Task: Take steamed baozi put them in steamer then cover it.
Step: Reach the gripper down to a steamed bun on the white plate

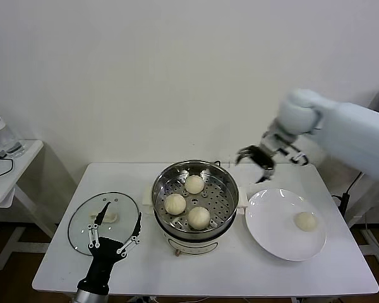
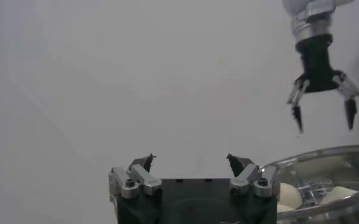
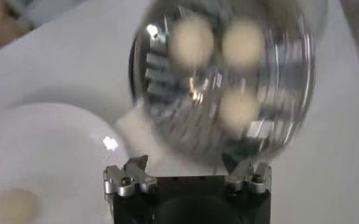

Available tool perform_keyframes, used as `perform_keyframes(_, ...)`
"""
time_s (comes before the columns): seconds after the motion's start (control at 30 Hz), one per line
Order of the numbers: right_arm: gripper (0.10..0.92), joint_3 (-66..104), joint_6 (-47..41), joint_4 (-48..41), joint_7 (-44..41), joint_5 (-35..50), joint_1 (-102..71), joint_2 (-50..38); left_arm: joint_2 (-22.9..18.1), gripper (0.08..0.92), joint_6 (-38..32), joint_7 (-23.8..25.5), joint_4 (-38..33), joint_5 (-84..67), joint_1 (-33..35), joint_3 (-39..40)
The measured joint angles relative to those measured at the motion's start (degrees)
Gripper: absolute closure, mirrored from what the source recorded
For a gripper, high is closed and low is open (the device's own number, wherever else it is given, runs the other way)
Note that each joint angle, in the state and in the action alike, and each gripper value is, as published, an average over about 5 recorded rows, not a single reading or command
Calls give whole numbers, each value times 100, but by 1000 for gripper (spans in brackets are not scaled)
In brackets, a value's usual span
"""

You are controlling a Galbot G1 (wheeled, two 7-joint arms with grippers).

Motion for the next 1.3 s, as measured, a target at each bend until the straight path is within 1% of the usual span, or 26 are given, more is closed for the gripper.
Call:
perform_keyframes(0.2, 203, 305, -371, -601, -36, -25, -662, -477, -1, 177, 11, 2, 10, 7, 11, -8)
perform_keyframes(0.43, 203, 718, -564, -1146, -8, -320, -1534, -674, -7, 177, 12, 3, 34, 10, 28, -37)
perform_keyframes(0.67, 203, 1015, -683, -1535, 117, -524, -2159, -643, -10, 177, 11, 3, 56, 8, 32, -46)
perform_keyframes(1.03, 203, 1314, -772, -1964, 296, -736, -2736, -330, 5, 177, 11, -3, 54, -13, 64, -115)
perform_keyframes(1.17, 242, 1401, -777, -2050, 333, -806, -2854, -259, 8, 177, 15, -3, 48, -26, 65, -127)
perform_keyframes(1.3, 340, 1471, -776, -2075, 371, -838, -2916, -242, 6, 177, 21, -3, 48, -29, 60, -125)
